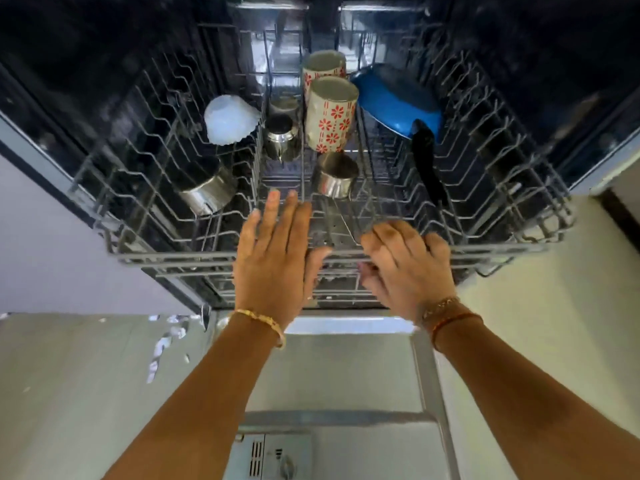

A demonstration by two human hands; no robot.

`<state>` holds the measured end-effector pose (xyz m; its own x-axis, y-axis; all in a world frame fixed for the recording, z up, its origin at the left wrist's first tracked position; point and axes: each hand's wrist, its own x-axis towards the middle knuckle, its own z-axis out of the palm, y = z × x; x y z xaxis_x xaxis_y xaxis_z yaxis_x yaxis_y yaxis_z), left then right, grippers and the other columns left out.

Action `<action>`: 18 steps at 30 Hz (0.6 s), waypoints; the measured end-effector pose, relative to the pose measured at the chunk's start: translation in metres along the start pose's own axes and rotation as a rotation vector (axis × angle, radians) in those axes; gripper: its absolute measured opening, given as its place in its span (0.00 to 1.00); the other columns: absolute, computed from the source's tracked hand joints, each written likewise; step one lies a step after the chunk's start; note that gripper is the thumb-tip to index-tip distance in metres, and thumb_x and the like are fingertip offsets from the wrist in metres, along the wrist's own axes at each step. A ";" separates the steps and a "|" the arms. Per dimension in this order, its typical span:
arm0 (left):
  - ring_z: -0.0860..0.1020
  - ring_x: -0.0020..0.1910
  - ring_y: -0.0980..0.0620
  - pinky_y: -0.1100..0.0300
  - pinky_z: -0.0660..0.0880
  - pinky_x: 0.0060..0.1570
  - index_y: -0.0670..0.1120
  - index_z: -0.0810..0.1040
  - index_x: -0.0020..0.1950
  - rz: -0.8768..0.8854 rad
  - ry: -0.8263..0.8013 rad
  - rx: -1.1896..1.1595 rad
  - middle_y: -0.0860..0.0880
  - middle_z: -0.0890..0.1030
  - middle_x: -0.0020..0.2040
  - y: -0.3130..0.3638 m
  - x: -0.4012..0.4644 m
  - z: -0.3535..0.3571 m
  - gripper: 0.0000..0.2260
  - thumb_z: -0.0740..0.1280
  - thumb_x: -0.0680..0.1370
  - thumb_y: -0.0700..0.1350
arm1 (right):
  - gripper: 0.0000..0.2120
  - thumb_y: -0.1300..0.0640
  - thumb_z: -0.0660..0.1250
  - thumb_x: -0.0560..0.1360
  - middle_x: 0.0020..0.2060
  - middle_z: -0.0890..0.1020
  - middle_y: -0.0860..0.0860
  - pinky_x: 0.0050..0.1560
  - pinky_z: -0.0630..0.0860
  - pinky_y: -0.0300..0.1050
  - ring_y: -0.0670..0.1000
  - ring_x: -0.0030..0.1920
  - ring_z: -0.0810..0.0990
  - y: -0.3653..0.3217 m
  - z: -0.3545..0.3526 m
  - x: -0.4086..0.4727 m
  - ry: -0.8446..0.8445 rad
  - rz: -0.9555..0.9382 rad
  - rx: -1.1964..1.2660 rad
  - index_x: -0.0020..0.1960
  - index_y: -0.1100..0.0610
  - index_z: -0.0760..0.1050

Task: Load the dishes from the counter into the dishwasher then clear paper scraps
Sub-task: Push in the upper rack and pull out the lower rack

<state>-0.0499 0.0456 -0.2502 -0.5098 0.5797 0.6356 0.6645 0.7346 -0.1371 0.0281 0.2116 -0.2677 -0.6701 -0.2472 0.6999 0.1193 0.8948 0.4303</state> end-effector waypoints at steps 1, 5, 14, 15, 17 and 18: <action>0.72 0.63 0.36 0.49 0.57 0.64 0.37 0.74 0.61 -0.035 -0.018 0.003 0.38 0.77 0.62 -0.003 0.009 0.006 0.30 0.40 0.82 0.54 | 0.18 0.47 0.54 0.70 0.52 0.70 0.51 0.43 0.60 0.46 0.51 0.53 0.68 0.001 0.008 0.008 -0.008 0.022 0.012 0.55 0.54 0.66; 0.72 0.63 0.36 0.50 0.57 0.64 0.37 0.70 0.63 0.018 -0.002 0.030 0.37 0.76 0.62 -0.025 0.026 0.028 0.29 0.39 0.82 0.55 | 0.18 0.47 0.53 0.69 0.52 0.67 0.51 0.42 0.60 0.46 0.51 0.55 0.68 -0.007 0.033 0.025 0.021 0.048 -0.032 0.54 0.55 0.65; 0.72 0.64 0.40 0.54 0.59 0.66 0.40 0.75 0.60 0.042 0.108 0.008 0.41 0.79 0.59 -0.026 0.039 0.046 0.27 0.43 0.82 0.55 | 0.14 0.47 0.50 0.71 0.47 0.66 0.50 0.41 0.59 0.44 0.49 0.47 0.67 0.008 0.061 0.028 0.077 0.000 -0.154 0.50 0.53 0.65; 0.75 0.62 0.39 0.53 0.60 0.64 0.39 0.77 0.58 0.039 0.110 0.006 0.41 0.80 0.58 -0.026 0.046 0.050 0.28 0.43 0.82 0.55 | 0.15 0.46 0.51 0.69 0.47 0.66 0.50 0.41 0.58 0.44 0.49 0.46 0.67 0.012 0.065 0.032 0.067 0.008 -0.150 0.50 0.54 0.65; 0.77 0.59 0.40 0.53 0.62 0.61 0.40 0.80 0.55 0.045 0.128 0.012 0.43 0.81 0.56 -0.024 0.056 0.058 0.30 0.43 0.82 0.56 | 0.17 0.45 0.51 0.68 0.47 0.66 0.50 0.41 0.58 0.44 0.50 0.46 0.66 0.017 0.074 0.036 0.062 0.033 -0.145 0.51 0.54 0.65; 0.78 0.58 0.41 0.53 0.63 0.60 0.41 0.81 0.54 0.041 0.145 0.008 0.44 0.82 0.55 -0.023 0.059 0.061 0.30 0.42 0.82 0.56 | 0.17 0.45 0.51 0.68 0.47 0.66 0.50 0.41 0.58 0.44 0.50 0.46 0.66 0.019 0.077 0.038 0.072 0.045 -0.150 0.51 0.54 0.65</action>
<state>-0.1289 0.0842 -0.2563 -0.3975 0.5530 0.7323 0.6785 0.7144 -0.1712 -0.0514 0.2475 -0.2774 -0.6078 -0.2394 0.7571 0.2592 0.8414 0.4742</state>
